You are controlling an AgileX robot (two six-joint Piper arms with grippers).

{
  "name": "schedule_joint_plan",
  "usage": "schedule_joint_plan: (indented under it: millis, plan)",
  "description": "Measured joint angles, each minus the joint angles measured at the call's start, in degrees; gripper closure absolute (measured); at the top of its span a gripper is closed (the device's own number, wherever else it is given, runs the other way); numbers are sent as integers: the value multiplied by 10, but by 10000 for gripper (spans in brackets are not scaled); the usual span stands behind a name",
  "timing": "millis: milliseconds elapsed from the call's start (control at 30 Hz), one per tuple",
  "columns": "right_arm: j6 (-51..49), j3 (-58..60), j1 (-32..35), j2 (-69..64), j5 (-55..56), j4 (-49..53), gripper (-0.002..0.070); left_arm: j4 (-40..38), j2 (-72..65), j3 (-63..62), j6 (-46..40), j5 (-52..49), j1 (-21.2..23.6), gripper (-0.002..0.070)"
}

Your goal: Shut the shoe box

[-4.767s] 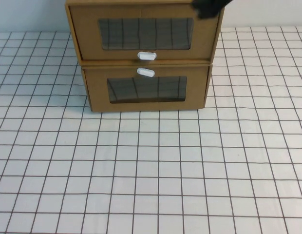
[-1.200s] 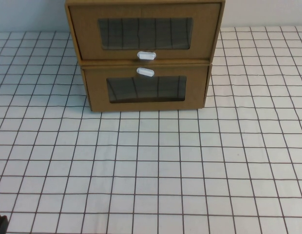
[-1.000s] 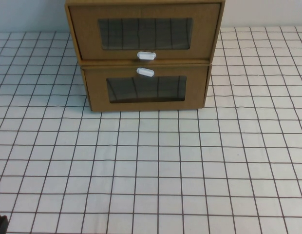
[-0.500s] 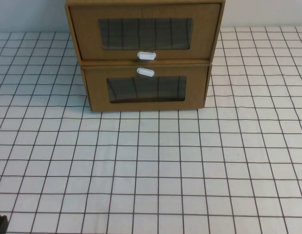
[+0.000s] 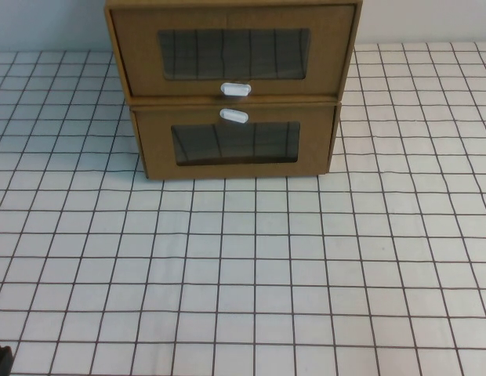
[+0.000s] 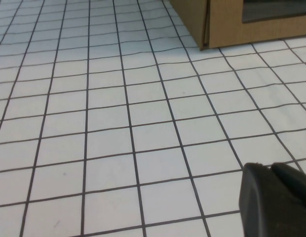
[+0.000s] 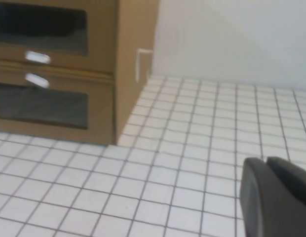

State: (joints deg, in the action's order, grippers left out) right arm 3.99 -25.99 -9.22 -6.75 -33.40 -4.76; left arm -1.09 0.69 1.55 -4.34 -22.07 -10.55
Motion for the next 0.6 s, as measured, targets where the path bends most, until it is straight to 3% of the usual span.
schedule_joint_plan:
  millis: [133,333,600]
  plan:
    - [-59,11,16,16,-19,51,689,0,0,0,0,0,0,680]
    - [-69,116,39,69,65,29,689,0,0,0,0,0,0,680]
    - [-72,227,59,73,75,32,689,1,0,0,0,-1,0,680]
